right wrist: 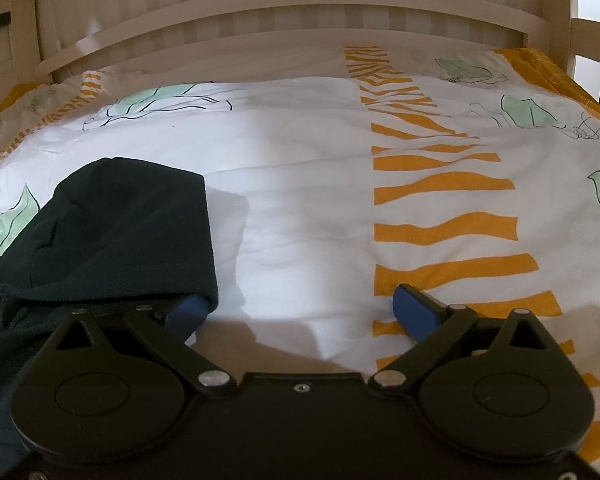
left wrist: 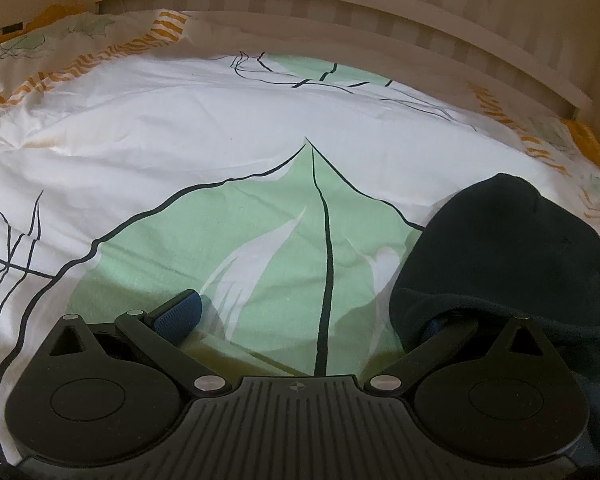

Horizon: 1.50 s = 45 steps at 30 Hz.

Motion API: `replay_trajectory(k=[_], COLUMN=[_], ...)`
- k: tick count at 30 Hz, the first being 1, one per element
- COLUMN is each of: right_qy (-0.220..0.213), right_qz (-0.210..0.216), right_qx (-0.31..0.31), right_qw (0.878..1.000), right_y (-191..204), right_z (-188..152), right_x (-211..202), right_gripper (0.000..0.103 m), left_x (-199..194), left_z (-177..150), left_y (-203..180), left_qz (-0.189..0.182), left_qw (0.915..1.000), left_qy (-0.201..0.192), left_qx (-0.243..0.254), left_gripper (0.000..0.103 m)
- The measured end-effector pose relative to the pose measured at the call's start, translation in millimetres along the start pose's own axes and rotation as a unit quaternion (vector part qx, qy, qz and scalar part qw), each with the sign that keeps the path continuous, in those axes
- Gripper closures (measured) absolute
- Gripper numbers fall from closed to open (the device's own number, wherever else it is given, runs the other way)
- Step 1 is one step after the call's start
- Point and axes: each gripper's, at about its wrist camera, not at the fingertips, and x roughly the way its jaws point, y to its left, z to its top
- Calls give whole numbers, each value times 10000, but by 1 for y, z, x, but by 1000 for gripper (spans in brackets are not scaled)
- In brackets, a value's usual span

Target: Fold large clothes

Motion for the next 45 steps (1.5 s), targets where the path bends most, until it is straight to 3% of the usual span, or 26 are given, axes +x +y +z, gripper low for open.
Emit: replay_trajectory(k=[6, 9, 14, 18, 22, 25, 32, 36, 38, 42, 45], right_qy=[0, 0, 0, 0, 0, 1, -3, -1, 0, 15, 82], right_qz=[-3, 4, 1, 0, -4, -9, -6, 6, 21, 60, 80], right_qx=[3, 15, 12, 11, 8, 7, 8, 18, 29, 58, 33], right_qw=[10000, 10000, 10000, 10000, 10000, 10000, 10000, 10000, 10000, 10000, 9999], right_y=[0, 1, 1, 1, 1, 1, 1, 1, 0, -1, -1], right_z=[0, 0, 0, 0, 0, -1, -1, -1, -1, 0, 3], right_x=[0, 0, 0, 0, 0, 1, 0, 0, 0, 0, 0], right_gripper=[5, 5, 5, 5, 5, 5, 5, 5, 4, 4, 1], left_x=[-2, -6, -43, -72, -91, -101, -65, -32, -20, -19, -16], left_z=[3, 9, 20, 29, 41, 54, 53, 24, 7, -12, -13], left_y=[-3, 3, 16, 14, 19, 14, -34, -32, -23, -15, -20], left_qz=[43, -122, -600, -526, -267, -465, -815, -300, -279, -435, -306], left_qw=[9999, 9997, 9973, 9978, 9985, 9961, 9940, 9955, 9950, 9969, 9982], left_qy=[56, 233, 384, 409, 266, -6, 333, 550, 610, 224, 166], left_qx=[74, -20, -190, 22, -394, -753, -642, -705, -742, -616, -496], left_gripper=[0, 0, 1, 1, 1, 1, 1, 1, 1, 0, 0])
